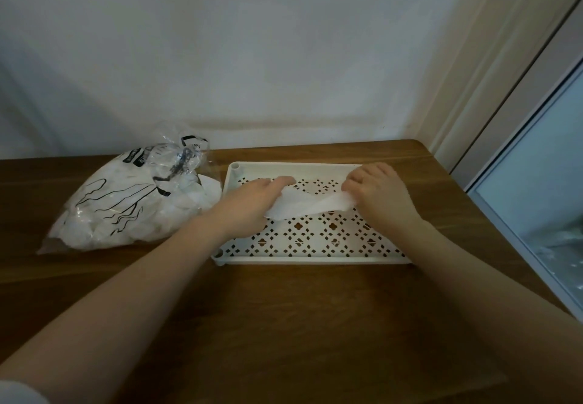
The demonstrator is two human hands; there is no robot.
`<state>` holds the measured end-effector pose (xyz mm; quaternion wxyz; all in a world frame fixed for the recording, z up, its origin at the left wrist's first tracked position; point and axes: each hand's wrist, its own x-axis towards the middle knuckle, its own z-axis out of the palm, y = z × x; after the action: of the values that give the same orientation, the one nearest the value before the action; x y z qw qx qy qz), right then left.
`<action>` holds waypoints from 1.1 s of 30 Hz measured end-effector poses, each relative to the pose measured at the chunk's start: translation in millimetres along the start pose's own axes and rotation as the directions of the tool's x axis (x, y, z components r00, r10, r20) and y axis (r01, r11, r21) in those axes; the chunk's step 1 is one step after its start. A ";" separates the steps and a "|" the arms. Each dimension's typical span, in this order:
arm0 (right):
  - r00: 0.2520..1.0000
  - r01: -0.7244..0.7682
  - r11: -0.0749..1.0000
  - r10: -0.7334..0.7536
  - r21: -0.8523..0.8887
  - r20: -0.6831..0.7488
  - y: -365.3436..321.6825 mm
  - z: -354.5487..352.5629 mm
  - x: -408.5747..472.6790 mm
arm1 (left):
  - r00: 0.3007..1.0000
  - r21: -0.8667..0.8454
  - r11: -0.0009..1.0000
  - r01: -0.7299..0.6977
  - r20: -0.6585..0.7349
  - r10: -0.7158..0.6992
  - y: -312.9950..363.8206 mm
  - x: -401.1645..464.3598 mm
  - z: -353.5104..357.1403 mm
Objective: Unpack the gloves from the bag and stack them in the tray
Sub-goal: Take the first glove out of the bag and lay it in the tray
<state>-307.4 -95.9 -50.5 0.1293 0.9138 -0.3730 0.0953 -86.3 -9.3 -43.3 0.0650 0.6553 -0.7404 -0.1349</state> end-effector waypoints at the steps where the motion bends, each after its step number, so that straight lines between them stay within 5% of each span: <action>1: 0.997 0.052 0.998 -0.054 0.027 0.052 0.7 -3.2 -4.9 | 1.000 0.035 0.999 -0.003 0.018 0.002 -1.2 0.1 0.6; 5: 0.919 0.059 0.976 -0.134 0.209 0.369 6.8 -16.1 -23.0 | 0.988 0.141 0.983 -0.117 0.118 0.100 -8.3 -1.6 5.6; 10: 0.822 0.004 0.909 -0.241 0.418 0.516 14.3 -12.8 -32.5 | 0.984 0.194 0.969 -0.151 0.123 0.129 -11.1 -5.1 6.6; 15: 0.672 -0.304 0.735 -0.286 0.606 0.683 13.1 -39.2 -23.8 | 0.996 0.177 0.982 -0.067 0.064 0.056 -4.0 -5.3 2.6; 23: 0.887 -0.292 0.884 0.108 0.365 0.449 -6.1 0.7 4.0 | 0.995 0.423 0.900 0.102 -0.035 -0.097 17.9 10.0 6.8; 26: 0.894 -0.364 0.892 0.255 0.266 0.369 1.5 10.8 10.5 | 0.993 0.423 0.899 0.115 -0.016 -0.119 12.6 13.8 11.8; 30: 0.849 -0.414 0.876 0.274 0.248 0.451 13.9 11.8 20.7 | 0.992 0.463 0.878 0.125 -0.051 -0.114 5.7 15.6 15.2; 33: 0.886 -0.410 0.887 0.333 0.210 0.324 14.7 9.9 25.2 | 0.985 0.484 0.858 0.171 -0.072 -0.155 1.6 14.2 20.5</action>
<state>-299.3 -125.7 -50.6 -0.0722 0.8374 -0.5403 0.0394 -95.3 -20.9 -63.5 -0.1028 0.7126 -0.6913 0.0615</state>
